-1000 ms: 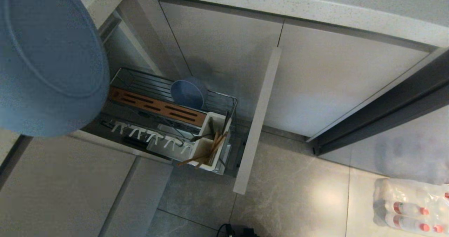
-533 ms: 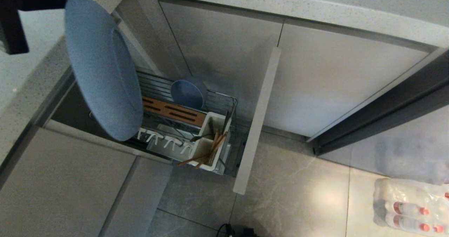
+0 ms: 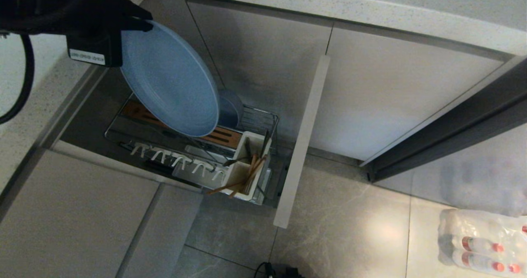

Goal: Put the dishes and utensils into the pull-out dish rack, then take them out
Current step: Pick up the plate and place it in the cupboard

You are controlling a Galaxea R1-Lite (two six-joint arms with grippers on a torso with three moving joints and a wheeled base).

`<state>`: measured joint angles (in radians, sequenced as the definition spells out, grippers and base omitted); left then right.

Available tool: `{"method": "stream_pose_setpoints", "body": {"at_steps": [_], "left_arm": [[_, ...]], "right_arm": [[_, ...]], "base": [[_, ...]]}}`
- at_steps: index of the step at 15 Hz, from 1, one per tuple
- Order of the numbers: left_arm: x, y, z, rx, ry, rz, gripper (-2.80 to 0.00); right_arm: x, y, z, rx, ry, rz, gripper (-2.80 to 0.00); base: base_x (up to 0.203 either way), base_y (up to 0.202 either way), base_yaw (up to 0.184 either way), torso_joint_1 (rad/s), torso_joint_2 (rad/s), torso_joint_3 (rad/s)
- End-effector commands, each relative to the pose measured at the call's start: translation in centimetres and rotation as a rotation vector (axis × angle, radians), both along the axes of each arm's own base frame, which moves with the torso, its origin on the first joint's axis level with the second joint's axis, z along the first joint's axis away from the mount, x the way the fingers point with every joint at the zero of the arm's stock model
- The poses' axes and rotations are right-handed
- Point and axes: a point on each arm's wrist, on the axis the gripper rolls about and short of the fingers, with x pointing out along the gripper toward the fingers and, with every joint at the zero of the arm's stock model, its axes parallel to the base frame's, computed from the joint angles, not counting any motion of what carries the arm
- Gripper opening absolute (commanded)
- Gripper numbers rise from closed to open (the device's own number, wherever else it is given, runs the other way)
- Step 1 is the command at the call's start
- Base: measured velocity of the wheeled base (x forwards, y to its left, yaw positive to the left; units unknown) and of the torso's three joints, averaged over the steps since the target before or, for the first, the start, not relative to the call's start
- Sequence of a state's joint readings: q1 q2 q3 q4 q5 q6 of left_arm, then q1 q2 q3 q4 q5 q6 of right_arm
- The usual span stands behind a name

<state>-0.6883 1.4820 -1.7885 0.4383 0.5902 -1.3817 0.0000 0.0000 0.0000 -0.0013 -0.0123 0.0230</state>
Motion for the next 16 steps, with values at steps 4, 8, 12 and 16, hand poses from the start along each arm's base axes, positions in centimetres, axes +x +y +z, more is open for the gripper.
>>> {"method": "stream_pose_setpoints", "body": {"at_steps": [4, 8, 12, 16], "left_arm": [[1.4, -1.1, -1.3, 0.038, 0.047, 0.047, -2.80], [1.7, -1.3, -2.8, 0.049, 0.106, 0.058, -2.80], [2.5, -1.2, -4.5, 0.053, 0.160, 0.095, -2.80], [3.1, -0.9, -5.8, 0.063, 0.199, 0.126, -2.80]], "right_arm": [[0.0, 0.0, 0.0, 0.000, 0.001, 0.000, -2.80], [0.0, 0.0, 0.0, 0.000, 0.001, 0.000, -2.80], [0.0, 0.0, 0.0, 0.000, 0.001, 0.000, -2.80], [0.0, 0.0, 0.0, 0.000, 0.001, 0.000, -2.80]], "base": [[0.000, 0.000, 0.000, 0.000, 0.00, 0.000], [0.000, 0.000, 0.000, 0.000, 0.00, 0.000], [0.000, 0.000, 0.000, 0.000, 0.00, 0.000], [0.000, 0.000, 0.000, 0.000, 0.00, 0.000]]}}
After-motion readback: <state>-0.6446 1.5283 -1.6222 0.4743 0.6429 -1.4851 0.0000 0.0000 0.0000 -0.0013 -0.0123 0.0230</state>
